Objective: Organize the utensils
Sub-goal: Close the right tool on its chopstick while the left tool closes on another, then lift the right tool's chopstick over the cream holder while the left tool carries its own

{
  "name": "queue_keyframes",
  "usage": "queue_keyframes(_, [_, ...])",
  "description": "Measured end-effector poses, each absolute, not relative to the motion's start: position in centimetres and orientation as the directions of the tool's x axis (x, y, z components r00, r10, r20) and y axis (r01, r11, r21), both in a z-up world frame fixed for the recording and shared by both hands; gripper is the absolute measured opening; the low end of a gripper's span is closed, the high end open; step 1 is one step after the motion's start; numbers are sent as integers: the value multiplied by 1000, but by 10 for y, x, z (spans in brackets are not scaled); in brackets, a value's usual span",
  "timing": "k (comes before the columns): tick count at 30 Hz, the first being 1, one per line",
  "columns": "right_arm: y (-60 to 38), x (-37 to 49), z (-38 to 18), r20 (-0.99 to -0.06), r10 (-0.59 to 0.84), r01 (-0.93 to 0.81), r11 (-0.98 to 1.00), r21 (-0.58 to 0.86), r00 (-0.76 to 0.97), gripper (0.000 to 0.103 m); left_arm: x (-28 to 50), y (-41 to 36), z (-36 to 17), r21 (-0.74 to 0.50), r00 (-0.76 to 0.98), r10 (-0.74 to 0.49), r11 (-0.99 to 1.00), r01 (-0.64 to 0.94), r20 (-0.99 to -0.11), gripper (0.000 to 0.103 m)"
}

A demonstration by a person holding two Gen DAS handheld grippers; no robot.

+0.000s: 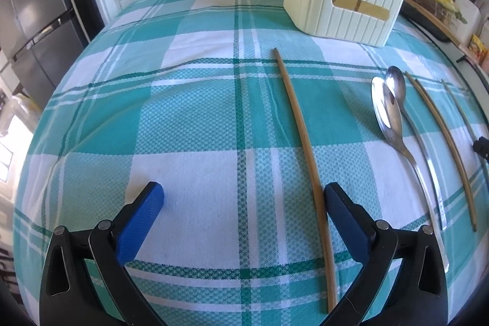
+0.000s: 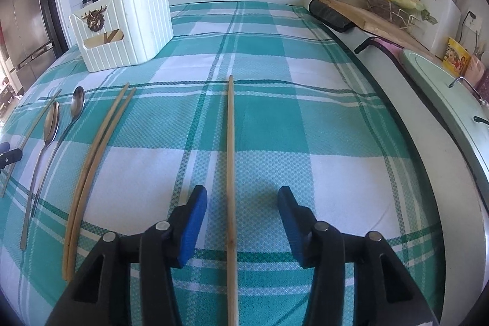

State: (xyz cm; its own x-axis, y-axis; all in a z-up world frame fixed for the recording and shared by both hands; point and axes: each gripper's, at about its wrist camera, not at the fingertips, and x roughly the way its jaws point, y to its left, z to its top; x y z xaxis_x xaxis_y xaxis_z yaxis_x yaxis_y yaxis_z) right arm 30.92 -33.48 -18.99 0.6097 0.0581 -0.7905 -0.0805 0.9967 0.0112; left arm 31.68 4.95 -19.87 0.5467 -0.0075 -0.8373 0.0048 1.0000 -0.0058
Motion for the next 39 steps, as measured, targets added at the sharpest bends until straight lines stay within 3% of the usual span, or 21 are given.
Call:
queue_keyframes(11, [-333,325,-187,-826,113,-178,984,16,552,52,346,46,-196,-7,516,-40,998,65,-856,102])
queue_keyframes(14, [-326,349,-184,-842,133,-215,976,21,523,36,368,39,-193,-8,506,-61,994,106,-861,90])
queue_keyframes(16, [-324,368,-184,-848,140,-214,976,32,512,31,384,35,-191,-7,492,-73,991,134,-868,79])
queue_keyframes(23, [-321,422,-185,-865,132,-182,982,48,485,21,420,30,-188,-23,445,-100,984,174,-890,65])
queue_keyframes(26, [-317,434,-184,-868,123,-175,984,43,480,12,431,25,-187,-23,447,-103,983,181,-889,49])
queue_keyframes(30, [-310,447,-185,-869,126,-160,986,55,479,6,449,22,-185,-48,463,-117,986,159,-878,6])
queue_keyframes(35, [-303,454,-177,-840,183,-145,981,126,510,6,442,27,-171,-103,523,-152,987,121,-839,3])
queue_keyframes(39, [-302,428,-135,-746,264,-189,964,186,612,6,412,27,-128,-118,613,-186,982,150,-768,3])
